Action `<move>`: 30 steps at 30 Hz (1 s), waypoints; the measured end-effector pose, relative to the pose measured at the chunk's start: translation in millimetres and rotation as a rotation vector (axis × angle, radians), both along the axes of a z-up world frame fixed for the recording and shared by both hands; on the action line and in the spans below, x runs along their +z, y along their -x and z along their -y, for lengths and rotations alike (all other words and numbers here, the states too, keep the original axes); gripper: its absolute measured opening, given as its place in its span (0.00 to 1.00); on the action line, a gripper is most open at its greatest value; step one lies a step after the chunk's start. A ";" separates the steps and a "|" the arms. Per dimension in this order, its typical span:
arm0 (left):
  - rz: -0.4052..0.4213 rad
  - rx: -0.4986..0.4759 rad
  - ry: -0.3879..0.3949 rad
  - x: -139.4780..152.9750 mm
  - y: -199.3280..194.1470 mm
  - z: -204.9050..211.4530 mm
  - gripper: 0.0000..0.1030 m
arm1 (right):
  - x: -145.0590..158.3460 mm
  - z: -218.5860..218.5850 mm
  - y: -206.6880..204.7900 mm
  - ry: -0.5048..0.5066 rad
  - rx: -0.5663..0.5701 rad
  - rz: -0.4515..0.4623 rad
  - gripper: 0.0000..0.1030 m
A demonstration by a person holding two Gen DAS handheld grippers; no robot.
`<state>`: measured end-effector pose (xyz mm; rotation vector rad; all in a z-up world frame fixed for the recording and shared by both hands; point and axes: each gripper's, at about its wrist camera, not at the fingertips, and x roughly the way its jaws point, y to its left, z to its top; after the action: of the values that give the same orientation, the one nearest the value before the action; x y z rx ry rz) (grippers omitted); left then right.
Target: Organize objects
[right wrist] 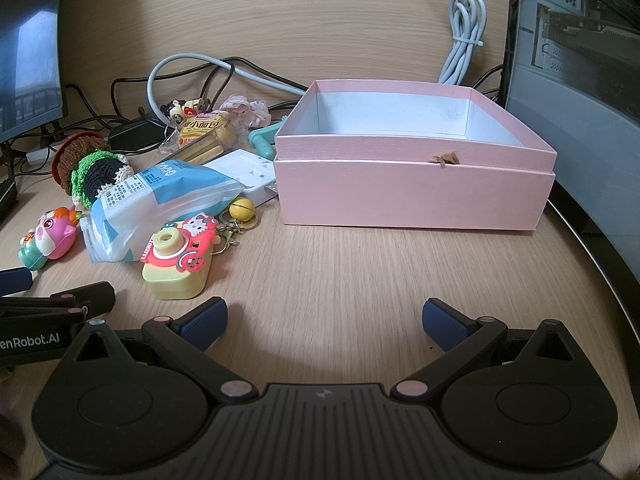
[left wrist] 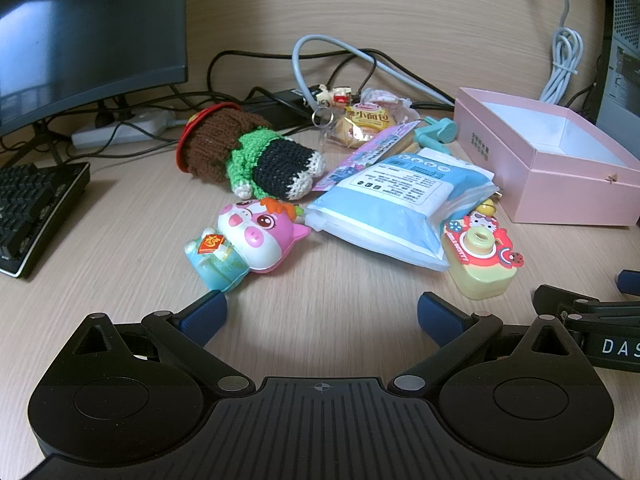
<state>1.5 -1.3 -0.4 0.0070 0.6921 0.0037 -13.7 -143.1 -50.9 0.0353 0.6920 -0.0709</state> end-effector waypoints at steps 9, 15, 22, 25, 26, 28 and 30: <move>0.000 -0.001 0.000 -0.8 -1.2 -0.8 1.00 | 0.3 0.0 0.1 0.000 0.000 0.000 1.00; 0.000 -0.001 -0.001 -0.7 -1.2 -0.7 1.00 | 0.3 -0.1 0.2 0.000 0.000 0.000 1.00; 0.000 0.000 0.000 -0.1 -0.1 -0.9 1.00 | 0.1 -0.3 0.2 0.000 0.000 0.000 1.00; 0.000 -0.001 -0.001 -0.2 -0.1 -1.0 1.00 | 0.1 -0.3 0.2 0.000 0.000 0.000 1.00; 0.000 -0.001 -0.001 -0.2 -0.2 -1.1 1.00 | 0.1 -0.4 0.2 0.000 0.000 0.000 1.00; 0.000 -0.001 -0.002 -0.2 -0.1 -1.0 1.00 | 0.1 -0.4 0.1 0.000 0.000 0.000 1.00; 0.000 0.000 -0.004 -0.4 -0.4 -1.6 1.00 | 0.0 -0.4 0.1 0.000 0.000 0.000 1.00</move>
<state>1.9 0.3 -0.8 0.0110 0.6921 0.0048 -13.8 -142.8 -50.8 0.0357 0.6920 -0.0711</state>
